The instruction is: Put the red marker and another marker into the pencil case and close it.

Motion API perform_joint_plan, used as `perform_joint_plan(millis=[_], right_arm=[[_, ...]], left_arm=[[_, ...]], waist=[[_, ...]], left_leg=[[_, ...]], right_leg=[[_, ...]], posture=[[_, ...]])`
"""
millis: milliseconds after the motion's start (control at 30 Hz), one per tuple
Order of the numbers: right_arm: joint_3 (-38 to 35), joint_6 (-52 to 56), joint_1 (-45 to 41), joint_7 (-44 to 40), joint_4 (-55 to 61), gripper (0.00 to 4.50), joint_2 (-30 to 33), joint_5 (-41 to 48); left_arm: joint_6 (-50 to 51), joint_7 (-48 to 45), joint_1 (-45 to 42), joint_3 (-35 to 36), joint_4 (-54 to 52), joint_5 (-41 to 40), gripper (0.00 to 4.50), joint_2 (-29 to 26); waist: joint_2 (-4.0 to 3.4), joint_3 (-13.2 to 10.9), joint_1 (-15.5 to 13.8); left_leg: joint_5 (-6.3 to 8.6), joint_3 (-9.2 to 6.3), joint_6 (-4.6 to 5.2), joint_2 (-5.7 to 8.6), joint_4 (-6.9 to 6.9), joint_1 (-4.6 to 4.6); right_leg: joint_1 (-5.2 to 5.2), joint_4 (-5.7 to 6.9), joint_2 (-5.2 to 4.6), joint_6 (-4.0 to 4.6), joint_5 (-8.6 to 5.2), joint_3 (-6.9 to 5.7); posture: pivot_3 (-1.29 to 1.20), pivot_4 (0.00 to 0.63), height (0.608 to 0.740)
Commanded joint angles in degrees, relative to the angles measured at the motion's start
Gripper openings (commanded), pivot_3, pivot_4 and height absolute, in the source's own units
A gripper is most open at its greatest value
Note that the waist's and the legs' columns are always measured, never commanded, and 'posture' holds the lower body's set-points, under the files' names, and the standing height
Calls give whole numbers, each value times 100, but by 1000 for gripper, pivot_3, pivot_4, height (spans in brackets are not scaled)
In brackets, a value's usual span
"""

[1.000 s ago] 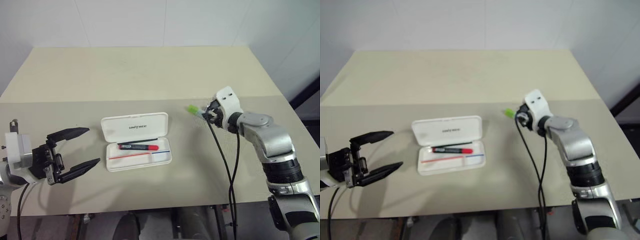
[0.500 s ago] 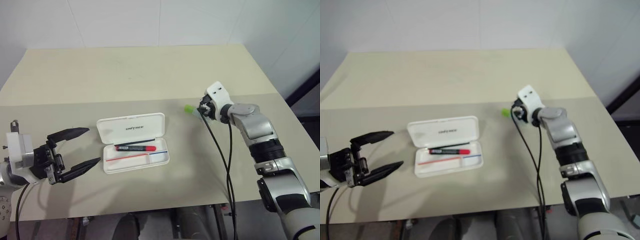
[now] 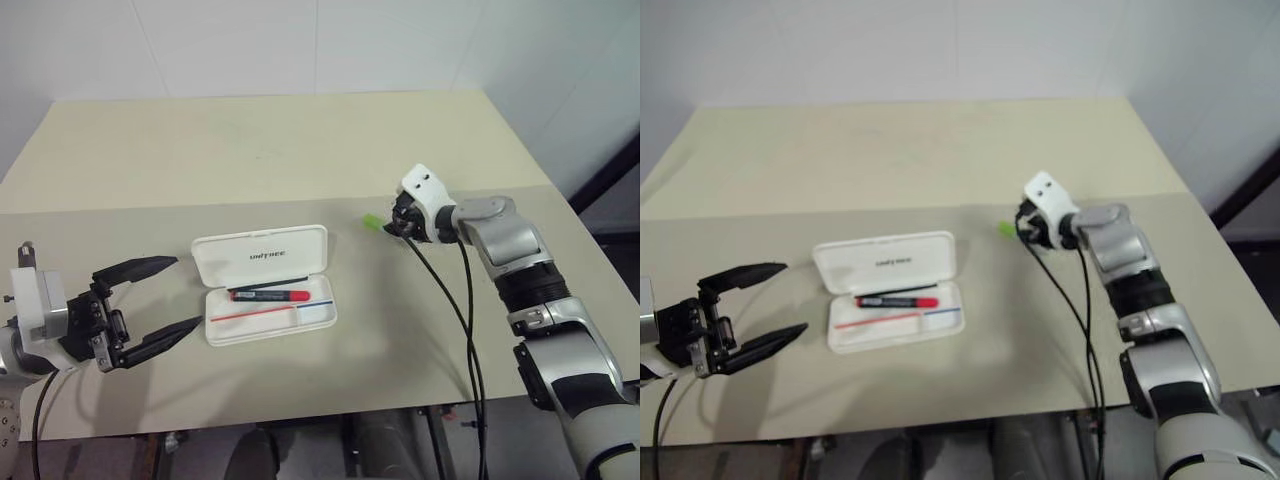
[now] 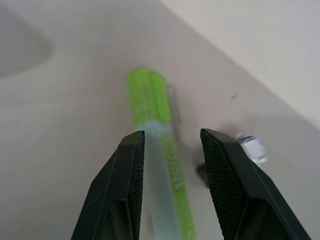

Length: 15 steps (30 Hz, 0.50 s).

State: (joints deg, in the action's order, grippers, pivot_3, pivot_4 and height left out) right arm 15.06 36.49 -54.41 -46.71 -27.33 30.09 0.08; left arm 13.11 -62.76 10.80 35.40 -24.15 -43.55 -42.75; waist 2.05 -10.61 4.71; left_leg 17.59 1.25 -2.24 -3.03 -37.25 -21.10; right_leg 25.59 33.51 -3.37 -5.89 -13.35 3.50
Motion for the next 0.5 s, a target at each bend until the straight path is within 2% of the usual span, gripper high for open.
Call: perform_joint_plan(millis=[33,300,500], right_arm=[[58,118,55,-82,54,1834,119,-158],[107,-25,81,38,-164,1834,-25,-318],[269,-342,75,-173,-369,1834,-83,-451]], left_arm=[[-66,51,-1,123,-142,-125,4500,9],[-78,50,-51,104,-88,-104,4500,-10],[-75,69,-79,92,-84,-83,4500,-6]], waist=[[0,0,-11],[-2,-1,3],[4,2,10]], left_leg=[[0,0,0,0,-2,-2],[0,0,0,1,4,-5],[0,0,-1,1,-12,-1]], right_leg=[[0,-1,0,0,0,-1],[0,1,0,-9,5,-1],[-3,0,-1,0,0,0]], posture=[[0,150,740],[0,150,740],[0,150,740]])
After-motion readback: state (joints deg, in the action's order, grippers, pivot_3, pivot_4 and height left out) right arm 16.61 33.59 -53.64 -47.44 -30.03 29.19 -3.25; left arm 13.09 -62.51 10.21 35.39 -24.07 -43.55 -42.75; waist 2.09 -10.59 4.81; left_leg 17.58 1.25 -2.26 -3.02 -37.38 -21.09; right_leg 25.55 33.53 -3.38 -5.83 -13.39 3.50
